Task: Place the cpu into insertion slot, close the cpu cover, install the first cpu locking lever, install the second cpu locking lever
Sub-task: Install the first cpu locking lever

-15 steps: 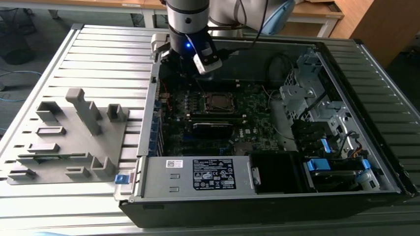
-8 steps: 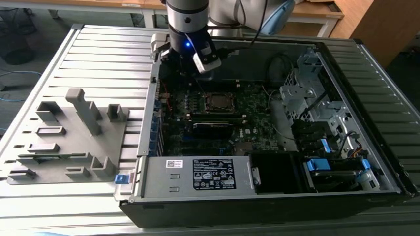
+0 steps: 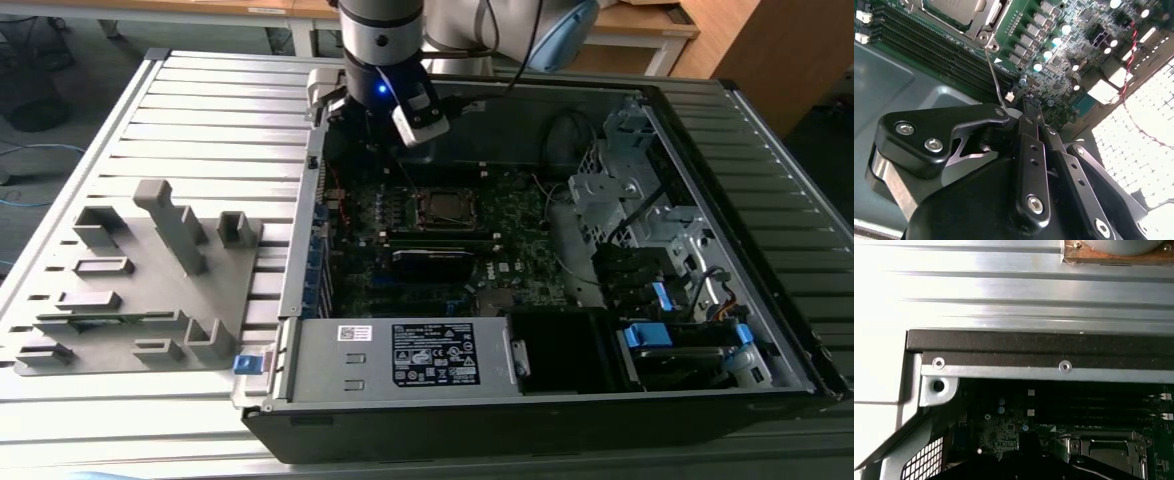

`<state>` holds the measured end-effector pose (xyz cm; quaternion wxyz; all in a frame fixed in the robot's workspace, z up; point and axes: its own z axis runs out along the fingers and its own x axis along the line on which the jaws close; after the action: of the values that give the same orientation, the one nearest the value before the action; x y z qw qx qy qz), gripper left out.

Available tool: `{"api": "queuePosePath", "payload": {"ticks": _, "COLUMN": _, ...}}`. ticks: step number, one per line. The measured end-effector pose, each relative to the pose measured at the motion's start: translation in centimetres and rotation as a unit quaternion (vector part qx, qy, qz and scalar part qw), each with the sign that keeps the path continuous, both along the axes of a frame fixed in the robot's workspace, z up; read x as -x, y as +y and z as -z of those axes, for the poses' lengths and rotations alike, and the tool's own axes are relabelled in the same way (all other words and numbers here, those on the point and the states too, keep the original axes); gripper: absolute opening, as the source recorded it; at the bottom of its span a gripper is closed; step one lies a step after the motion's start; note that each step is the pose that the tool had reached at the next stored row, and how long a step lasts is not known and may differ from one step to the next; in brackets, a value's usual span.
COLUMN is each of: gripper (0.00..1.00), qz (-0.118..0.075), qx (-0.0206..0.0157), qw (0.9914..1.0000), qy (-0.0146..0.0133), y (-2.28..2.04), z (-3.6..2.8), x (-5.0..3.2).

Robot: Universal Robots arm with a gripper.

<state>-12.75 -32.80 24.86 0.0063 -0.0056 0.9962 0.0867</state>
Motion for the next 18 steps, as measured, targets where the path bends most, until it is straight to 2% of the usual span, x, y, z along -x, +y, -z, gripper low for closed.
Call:
{"api": "queuePosePath", "payload": {"ticks": 4, "gripper": 0.11, "qz": 0.000, "qx": -0.0029, "qw": 1.00000, "qy": 0.0000, "y": 0.18, "z": 0.13, "x": 0.00}}
{"api": "queuePosePath", "payload": {"ticks": 8, "gripper": 0.11, "qz": 0.000, "qx": -0.0032, "qw": 0.99999, "qy": 0.0002, "y": 0.20, "z": 0.16, "x": -0.43}}
{"api": "queuePosePath", "payload": {"ticks": 13, "gripper": 0.11, "qz": 0.000, "qx": -0.0032, "qw": 0.99999, "qy": 0.0016, "y": 0.20, "z": 0.16, "x": -1.56}}
{"api": "queuePosePath", "payload": {"ticks": 18, "gripper": 0.11, "qz": 0.000, "qx": -0.0031, "qw": 0.99998, "qy": 0.0046, "y": 0.20, "z": 0.16, "x": -3.18}}
